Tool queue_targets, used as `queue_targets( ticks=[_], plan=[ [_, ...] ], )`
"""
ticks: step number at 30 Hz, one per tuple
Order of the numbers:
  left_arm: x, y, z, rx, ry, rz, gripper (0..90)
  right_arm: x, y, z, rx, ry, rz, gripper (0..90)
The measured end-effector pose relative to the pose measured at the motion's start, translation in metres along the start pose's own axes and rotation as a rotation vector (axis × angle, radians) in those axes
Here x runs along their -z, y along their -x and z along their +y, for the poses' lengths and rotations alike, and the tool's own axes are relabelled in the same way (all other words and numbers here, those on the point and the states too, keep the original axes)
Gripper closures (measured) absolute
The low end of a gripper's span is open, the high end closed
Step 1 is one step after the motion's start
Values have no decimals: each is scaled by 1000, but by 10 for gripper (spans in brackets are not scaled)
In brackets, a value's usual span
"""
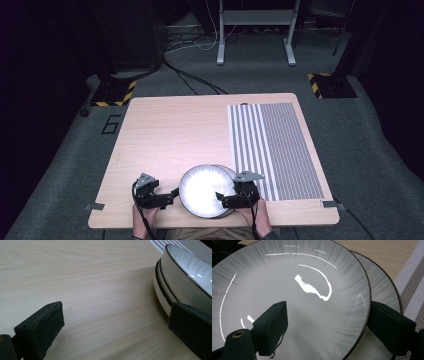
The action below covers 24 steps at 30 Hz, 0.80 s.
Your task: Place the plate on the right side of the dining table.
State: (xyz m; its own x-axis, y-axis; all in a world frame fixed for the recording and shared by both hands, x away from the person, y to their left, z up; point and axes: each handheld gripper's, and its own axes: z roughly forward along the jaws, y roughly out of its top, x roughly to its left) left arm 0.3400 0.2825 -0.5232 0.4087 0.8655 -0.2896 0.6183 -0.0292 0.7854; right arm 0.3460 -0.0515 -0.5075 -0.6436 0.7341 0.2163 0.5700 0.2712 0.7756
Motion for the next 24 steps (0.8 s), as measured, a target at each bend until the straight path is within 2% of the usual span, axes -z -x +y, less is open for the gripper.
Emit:
queue_targets(
  ticks=[7,9,10,12,17,19,23,24],
  plan=[
    [13,6,10,3,40,-21,8,-5,-2,-2,9,-8,-8,172],
    [16,9,13,12,62,-41,15,-6,-3,-2,4,-8,-4,171],
    [17,10,14,8,66,-31,26,-7,-2,-4,7,2,-1,174],
    [19,13,19,7,76,-45,25,-7,-2,-4,3,7,2,177],
    [23,18,23,3,92,-42,23,-7,-2,-4,1,7,3,175],
    [24,20,25,-2,95,-51,24,-7,-2,-4,2,6,3,177],
    [19,31,29,-19,88,-106,30,-7,-2,-5,10,9,2,178],
    [19,31,29,-19,88,-106,31,-7,-2,-5,10,9,2,178]
  ],
)
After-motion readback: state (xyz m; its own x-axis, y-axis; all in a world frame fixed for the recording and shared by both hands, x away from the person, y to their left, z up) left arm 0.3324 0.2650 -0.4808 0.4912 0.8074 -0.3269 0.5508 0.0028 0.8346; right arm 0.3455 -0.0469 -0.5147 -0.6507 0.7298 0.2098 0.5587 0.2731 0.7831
